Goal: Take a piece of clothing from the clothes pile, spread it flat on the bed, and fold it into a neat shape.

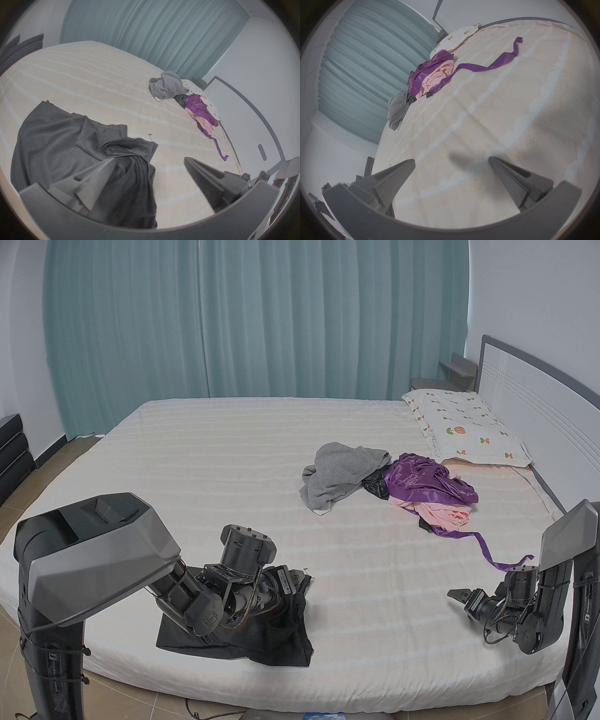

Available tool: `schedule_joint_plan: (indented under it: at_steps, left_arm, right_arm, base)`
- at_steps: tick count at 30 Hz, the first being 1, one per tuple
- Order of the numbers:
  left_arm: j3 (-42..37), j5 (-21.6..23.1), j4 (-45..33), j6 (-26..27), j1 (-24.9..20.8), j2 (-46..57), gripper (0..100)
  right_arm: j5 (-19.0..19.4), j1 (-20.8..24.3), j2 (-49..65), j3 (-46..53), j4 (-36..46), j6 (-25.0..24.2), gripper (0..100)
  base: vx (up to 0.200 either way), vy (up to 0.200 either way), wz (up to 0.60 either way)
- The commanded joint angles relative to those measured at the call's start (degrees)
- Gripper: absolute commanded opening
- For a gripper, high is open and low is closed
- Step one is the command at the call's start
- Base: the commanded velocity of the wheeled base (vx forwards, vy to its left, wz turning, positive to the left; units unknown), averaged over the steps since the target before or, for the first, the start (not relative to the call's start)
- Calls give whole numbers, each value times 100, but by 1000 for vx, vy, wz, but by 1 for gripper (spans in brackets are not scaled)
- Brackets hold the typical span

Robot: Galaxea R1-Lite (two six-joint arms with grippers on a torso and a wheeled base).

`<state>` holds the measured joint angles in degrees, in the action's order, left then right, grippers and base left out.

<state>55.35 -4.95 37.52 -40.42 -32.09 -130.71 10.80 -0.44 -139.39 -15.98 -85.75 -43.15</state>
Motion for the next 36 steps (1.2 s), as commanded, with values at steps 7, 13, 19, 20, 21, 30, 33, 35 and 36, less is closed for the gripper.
schedule_joint_plan:
  at_steps: [7,13,19,20,21,30,33,35,36]
  left_arm:
    - [-446,-481,71,-247,53,371,100]
    - [-1202,-419,282,-633,335,898,100]
    - [-2133,-226,888,-1108,677,1126,100]
    - [-2370,-129,1047,-1178,765,1118,100]
    - [-2573,-24,1187,-1213,818,1109,100]
    - [-3460,477,2057,-1284,1205,1030,100]
    - [-3522,662,2057,-1284,1275,1012,100]
    - [-3531,697,2057,-1284,1275,995,100]
    - [-3522,697,2057,-1284,1284,995,100]
  right_arm:
    - [1,0,-10,-1,-3,0,100]
    - [1,0,-10,-1,-3,9,100]
    - [1,0,-10,7,-3,0,100]
    - [1,0,-10,16,-3,9,100]
    - [1,9,-10,16,-3,9,100]
    - [1,0,-10,16,-3,9,100]
    - [1,0,-10,16,-3,9,100]
    - [1,0,-10,16,-3,9,100]
    - [10,0,-10,16,-3,9,100]
  base:
    - [0,0,0]
    - [0,0,0]
    - [0,0,0]
    - [0,0,0]
    - [0,0,0]
    - [0,156,0]
    - [0,200,0]
    - [0,200,0]
    - [0,200,0]
